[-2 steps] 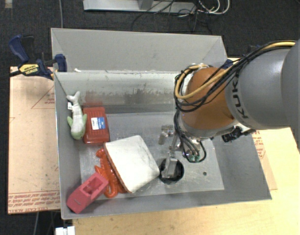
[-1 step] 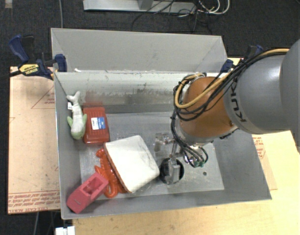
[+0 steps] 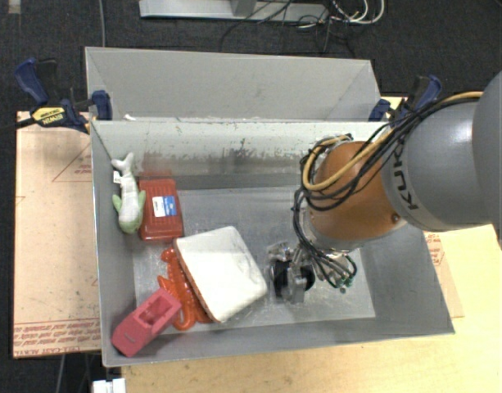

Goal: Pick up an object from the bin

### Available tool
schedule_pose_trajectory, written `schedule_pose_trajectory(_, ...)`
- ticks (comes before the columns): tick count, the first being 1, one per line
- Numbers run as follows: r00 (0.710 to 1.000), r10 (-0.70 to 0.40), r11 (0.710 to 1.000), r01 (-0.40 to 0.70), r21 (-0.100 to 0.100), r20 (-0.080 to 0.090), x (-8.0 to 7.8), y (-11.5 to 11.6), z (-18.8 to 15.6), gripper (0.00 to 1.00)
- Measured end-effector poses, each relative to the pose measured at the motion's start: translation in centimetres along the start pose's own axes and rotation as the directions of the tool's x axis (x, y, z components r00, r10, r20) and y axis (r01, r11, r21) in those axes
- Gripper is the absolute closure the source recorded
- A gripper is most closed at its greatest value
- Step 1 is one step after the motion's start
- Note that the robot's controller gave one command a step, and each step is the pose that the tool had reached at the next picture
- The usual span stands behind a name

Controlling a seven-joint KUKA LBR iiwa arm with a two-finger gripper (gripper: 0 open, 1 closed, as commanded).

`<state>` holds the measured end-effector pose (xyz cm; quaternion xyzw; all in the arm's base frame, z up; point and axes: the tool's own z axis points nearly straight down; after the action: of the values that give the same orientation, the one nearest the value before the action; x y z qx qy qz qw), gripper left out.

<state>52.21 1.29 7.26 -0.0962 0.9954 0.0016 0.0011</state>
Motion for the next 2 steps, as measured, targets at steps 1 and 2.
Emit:
schedule_pose_trajectory(1,1.0,0.0,1.0,0.0,0.0,0.004,-0.1,0.0,-0.2,1.0)
schedule_pose_trajectory(2,1.0,0.002,1.0,-0.002,-0.002,-0.007,1.1,0.5,-7.6,1.0)
